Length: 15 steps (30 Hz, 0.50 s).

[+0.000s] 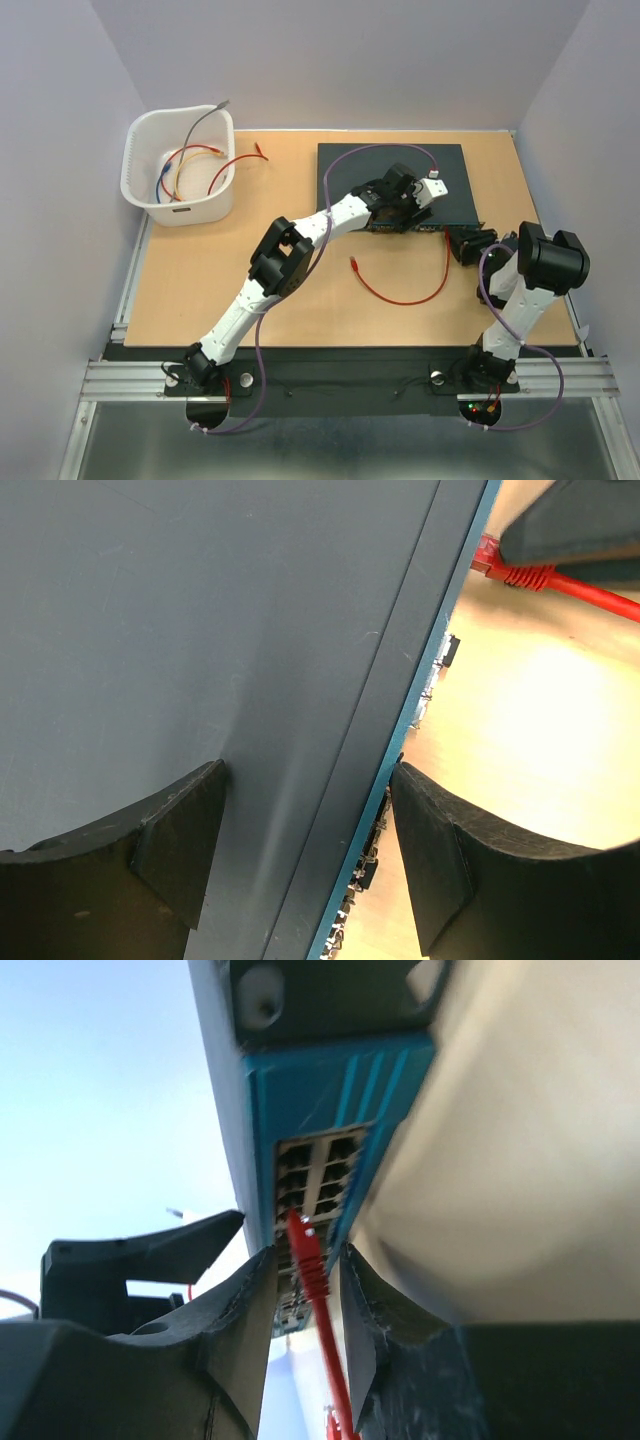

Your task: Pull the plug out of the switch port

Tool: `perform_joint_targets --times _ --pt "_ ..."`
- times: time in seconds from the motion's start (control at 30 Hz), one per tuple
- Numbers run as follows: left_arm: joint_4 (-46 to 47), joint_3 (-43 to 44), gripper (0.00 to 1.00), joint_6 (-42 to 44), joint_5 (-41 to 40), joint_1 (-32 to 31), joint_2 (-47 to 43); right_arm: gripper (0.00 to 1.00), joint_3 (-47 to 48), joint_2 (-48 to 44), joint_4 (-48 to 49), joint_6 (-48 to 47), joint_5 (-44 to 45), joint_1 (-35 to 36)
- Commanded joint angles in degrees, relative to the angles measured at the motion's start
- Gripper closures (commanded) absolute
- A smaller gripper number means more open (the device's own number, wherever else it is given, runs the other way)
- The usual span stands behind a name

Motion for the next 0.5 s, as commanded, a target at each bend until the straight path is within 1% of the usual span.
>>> perform_joint_targets --times 0.0,0.23,0.47 --pt "-1.09 2.02 0.24 -0.06 -2.09 1.42 1.63 0.63 -0.91 -2.31 14.91 -1.50 -0.51 1.01" --pt "-1.09 1.75 0.24 0.11 -2.18 1.42 1.19 0.63 1.54 -0.21 14.56 -1.23 0.19 1.01" --pt "-1.09 1.49 0.24 0.37 -2.18 1.42 0.92 0.66 3.74 0.15 13.42 -1.06 0.81 1.01"
